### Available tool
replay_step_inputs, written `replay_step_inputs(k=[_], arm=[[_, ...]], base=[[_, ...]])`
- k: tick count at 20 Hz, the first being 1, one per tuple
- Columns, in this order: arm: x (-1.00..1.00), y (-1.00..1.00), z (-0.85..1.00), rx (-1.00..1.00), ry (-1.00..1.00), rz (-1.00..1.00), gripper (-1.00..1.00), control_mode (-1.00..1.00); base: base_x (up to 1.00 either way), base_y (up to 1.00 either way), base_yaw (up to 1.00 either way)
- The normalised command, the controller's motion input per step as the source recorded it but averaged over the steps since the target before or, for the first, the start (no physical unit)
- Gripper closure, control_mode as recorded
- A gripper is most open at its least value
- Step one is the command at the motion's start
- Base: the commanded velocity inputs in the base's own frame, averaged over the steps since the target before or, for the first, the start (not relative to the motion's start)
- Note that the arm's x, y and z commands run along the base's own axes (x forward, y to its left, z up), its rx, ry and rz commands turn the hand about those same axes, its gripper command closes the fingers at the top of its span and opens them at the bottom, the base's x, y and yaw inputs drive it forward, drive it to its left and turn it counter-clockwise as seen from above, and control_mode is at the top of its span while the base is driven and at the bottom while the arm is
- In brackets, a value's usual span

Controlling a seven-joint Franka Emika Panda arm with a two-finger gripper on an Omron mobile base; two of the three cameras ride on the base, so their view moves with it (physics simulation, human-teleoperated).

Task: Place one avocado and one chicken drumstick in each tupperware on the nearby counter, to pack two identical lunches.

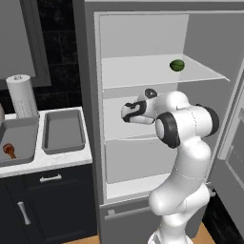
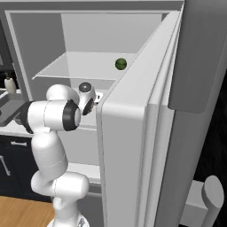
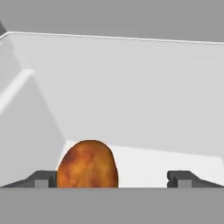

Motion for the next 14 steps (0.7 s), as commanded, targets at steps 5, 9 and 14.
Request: replay_step_inputs(k=[5,9,14], arm=[[-0.09,0.19,-0.22,0.0,0.0,0.0,1.0,-1.0],[-0.22,0.11,-0.01,0.0,0.0,0.0,1.0,-1.0],[-0.12,0.02,0.0,0.0,0.0,0.0,1.0,-1.0]], base=[[0.0,0.0,0.0],[0.0,0.0,0.0],[0.0,0.0,0.0]])
